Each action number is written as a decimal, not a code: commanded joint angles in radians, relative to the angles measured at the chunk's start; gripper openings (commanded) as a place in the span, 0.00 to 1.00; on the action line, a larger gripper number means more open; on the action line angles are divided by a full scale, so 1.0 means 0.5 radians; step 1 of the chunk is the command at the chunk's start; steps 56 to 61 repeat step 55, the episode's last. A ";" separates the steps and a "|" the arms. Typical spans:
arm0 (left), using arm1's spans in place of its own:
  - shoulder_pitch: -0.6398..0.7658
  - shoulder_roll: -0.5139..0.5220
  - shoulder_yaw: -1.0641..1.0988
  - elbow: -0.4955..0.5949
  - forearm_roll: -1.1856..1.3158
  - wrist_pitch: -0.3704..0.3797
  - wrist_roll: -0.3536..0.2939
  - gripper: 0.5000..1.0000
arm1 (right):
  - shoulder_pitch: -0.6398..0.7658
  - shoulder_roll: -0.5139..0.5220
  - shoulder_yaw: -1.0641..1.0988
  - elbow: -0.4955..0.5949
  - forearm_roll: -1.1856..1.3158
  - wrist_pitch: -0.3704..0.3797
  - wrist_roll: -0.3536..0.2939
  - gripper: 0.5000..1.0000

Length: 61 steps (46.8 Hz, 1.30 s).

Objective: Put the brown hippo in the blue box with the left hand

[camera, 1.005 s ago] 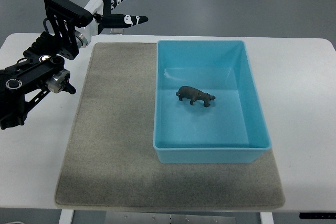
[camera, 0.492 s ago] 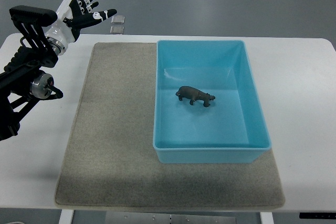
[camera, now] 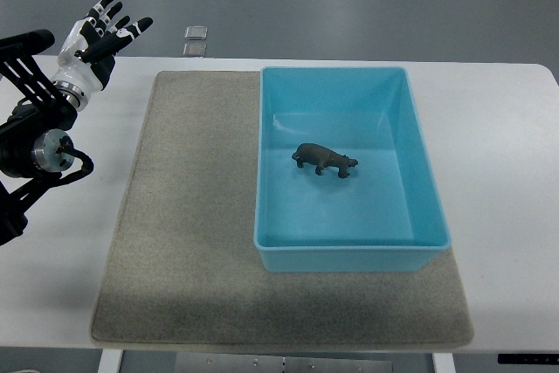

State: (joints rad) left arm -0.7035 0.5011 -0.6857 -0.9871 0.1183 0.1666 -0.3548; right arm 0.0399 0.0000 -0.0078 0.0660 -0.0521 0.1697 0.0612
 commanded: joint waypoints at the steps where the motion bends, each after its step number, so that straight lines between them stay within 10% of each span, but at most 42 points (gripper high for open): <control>1: 0.057 0.001 -0.006 -0.001 0.000 0.004 0.001 1.00 | 0.000 0.000 0.000 0.000 0.000 -0.002 0.000 0.87; 61: 0.097 0.047 -0.018 -0.026 -0.151 -0.008 -0.014 1.00 | 0.003 0.000 -0.003 0.006 -0.012 0.026 -0.003 0.87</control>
